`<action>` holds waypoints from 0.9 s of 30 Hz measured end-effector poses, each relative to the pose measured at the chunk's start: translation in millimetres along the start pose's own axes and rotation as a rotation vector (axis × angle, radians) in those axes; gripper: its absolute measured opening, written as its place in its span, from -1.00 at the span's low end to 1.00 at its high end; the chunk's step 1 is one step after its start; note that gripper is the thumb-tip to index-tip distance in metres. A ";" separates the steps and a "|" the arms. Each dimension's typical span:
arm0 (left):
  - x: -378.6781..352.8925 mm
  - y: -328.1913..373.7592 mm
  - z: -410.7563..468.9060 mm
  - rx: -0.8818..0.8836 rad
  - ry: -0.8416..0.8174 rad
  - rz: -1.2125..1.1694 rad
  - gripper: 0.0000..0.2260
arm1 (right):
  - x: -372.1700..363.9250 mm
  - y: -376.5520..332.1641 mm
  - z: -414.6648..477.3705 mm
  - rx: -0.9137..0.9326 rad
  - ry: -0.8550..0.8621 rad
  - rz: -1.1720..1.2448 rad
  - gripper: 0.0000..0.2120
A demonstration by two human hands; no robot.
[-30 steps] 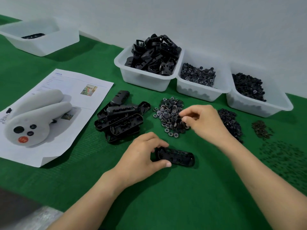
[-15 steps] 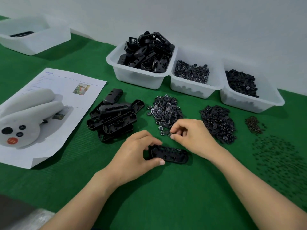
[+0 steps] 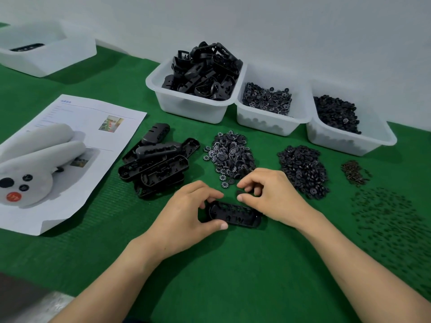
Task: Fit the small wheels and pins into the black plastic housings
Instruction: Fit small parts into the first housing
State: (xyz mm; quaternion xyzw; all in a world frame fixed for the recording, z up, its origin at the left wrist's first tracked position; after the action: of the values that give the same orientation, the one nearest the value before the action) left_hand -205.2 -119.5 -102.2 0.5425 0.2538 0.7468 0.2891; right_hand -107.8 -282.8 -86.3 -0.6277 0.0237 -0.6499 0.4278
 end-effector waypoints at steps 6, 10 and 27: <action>-0.6 1.3 0.3 -0.002 0.007 -0.017 -0.59 | 4.2 -9.9 -7.9 0.043 0.027 0.126 -0.93; 0.1 0.6 0.5 -0.004 0.013 -0.025 -0.60 | -0.8 -25.5 -19.1 0.166 -0.058 0.129 -0.90; -0.3 -0.6 0.8 -0.020 0.007 0.001 -0.60 | -0.8 -32.6 -12.8 0.187 -0.140 -0.080 -0.91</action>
State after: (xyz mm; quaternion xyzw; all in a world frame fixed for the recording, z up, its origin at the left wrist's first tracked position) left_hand -204.2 -119.3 -102.5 0.5371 0.2471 0.7513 0.2932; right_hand -135.7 -268.2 -71.1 -0.6292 -0.0921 -0.6207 0.4587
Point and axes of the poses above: each hand's wrist, its own z-axis towards the middle knuckle, its own x-axis out of the back of the hand, y = z × x, the point moved 2 cm from there along z, towards the middle knuckle, and after that the axes turned 10 degrees about y, right-handed, at the moved point
